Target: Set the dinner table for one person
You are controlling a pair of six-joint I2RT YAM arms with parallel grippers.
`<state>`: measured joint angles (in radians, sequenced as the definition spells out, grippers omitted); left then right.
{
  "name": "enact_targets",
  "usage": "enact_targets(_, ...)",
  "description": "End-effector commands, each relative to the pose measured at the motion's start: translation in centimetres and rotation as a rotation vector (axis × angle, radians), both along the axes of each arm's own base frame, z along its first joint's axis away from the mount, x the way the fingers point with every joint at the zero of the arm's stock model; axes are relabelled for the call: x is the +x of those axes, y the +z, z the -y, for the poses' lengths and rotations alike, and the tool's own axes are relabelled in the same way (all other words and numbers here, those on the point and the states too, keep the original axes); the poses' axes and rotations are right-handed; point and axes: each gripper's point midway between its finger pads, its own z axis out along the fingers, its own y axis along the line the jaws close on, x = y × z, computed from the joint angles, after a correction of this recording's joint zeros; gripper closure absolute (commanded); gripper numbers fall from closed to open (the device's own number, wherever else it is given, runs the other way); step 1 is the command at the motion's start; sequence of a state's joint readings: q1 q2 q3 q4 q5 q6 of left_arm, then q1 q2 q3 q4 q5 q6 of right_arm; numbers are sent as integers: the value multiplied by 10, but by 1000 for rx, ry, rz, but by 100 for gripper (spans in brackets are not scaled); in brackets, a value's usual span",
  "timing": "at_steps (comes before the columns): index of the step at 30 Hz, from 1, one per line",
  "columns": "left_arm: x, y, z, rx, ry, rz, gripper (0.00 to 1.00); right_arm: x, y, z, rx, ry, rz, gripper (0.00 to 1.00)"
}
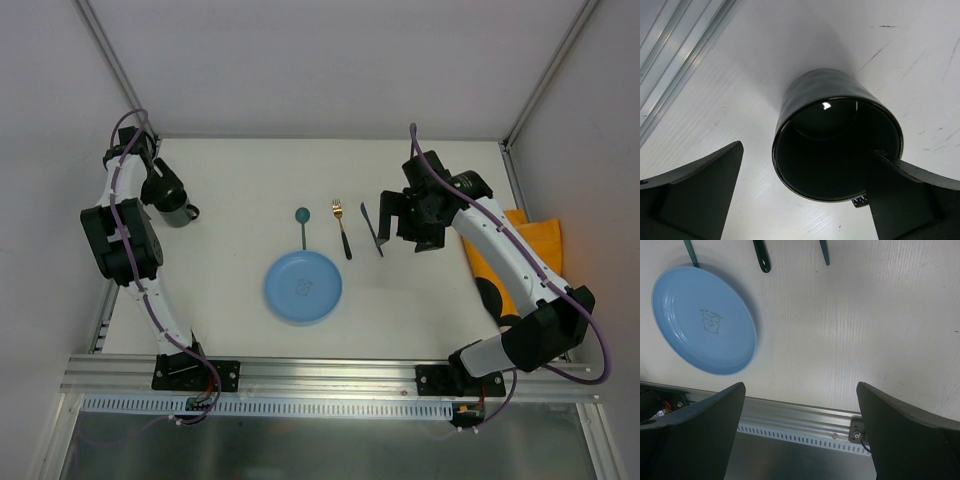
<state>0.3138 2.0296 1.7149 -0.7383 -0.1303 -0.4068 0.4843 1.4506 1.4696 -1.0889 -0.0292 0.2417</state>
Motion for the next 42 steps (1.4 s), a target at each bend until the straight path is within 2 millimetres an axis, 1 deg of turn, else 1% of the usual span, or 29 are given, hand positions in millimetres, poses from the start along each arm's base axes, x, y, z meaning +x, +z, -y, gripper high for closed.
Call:
enact_targets(1, 9, 64, 8, 10, -22, 149, 1, -6, 4, -1, 7, 32, -2, 1)
enact_targets(3, 6, 76, 15, 11, -31, 175, 1, -6, 4, -2, 14, 33, 5, 1)
enact_targets(4, 2, 85, 29, -8, -58, 197, 1, -7, 3, -2, 16, 30, 2, 0)
enact_targets(6, -5, 94, 46, -16, -85, 213, 1, -7, 2, -2, 22, 29, 6, 1)
enact_targets(7, -15, 100, 68, -21, -130, 222, 1, -7, 1, -2, 24, 27, 4, 1)
enact_targets(9, -25, 105, 97, -30, -201, 231, 1, -8, -2, -3, 26, 28, 1, 0)
enact_targets(10, -38, 109, 111, -26, -238, 240, 1, -7, -2, -5, 35, 28, 5, 1)
enact_targets(11, -44, 112, 138, -38, -308, 246, 1, -8, -5, -4, 32, 26, -2, 1)
enact_targets(12, -51, 112, 150, -56, -340, 250, 1, -8, -6, -5, 35, 29, -3, 1)
enact_targets(13, -66, 109, 160, -82, -360, 244, 1, -8, -7, -6, 37, 29, -6, 0)
enact_targets(14, -75, 105, 179, -183, -399, 241, 1, -9, -8, -6, 37, 31, -8, 1)
enact_targets(15, -95, 87, 187, -237, -408, 197, 2, -9, -9, -6, 41, 32, -8, 0)
enact_targets(16, -107, 76, 194, -277, -413, 168, 3, -10, -9, -6, 39, 31, -8, 0)
enact_targets(17, -119, 65, 208, -298, -460, 136, 4, -11, -11, -5, 40, 32, -9, 1)
enact_targets(18, -140, 42, 209, -305, -483, 72, 5, -11, -11, -5, 39, 33, -7, 0)
enact_targets(19, -149, 32, 212, -316, -502, 51, 6, -13, -10, -5, 40, 34, -5, 1)
enact_targets(20, -165, 14, 219, -358, -527, 16, 7, -14, -12, -3, 39, 34, -7, 0)
enact_targets(23, -184, 3, 230, -422, -587, -4, 9, -18, -14, -1, 42, 32, -5, 1)
enact_targets(24, -193, 1, 242, -487, -630, 10, 9, -22, -17, 0, 37, 36, -13, 1)
enact_targets(26, -202, -1, 251, -506, -683, 17, 7, -25, -19, 3, 36, 33, -12, 0)
enact_targets(29, -208, -4, 258, -539, -713, 14, 7, -31, -24, 5, 34, 30, -22, 1)
enact_targets(33, -207, -5, 272, -564, -743, 24, 8, -35, -25, 6, 44, 24, -20, 1)
enact_targets(35, -206, -7, 276, -557, -749, 18, 8, -37, -27, 7, 42, 22, -25, 1)
enact_targets(42, -203, -28, 297, -512, -781, -43, 10, -41, -27, 11, 40, 11, -14, 0)
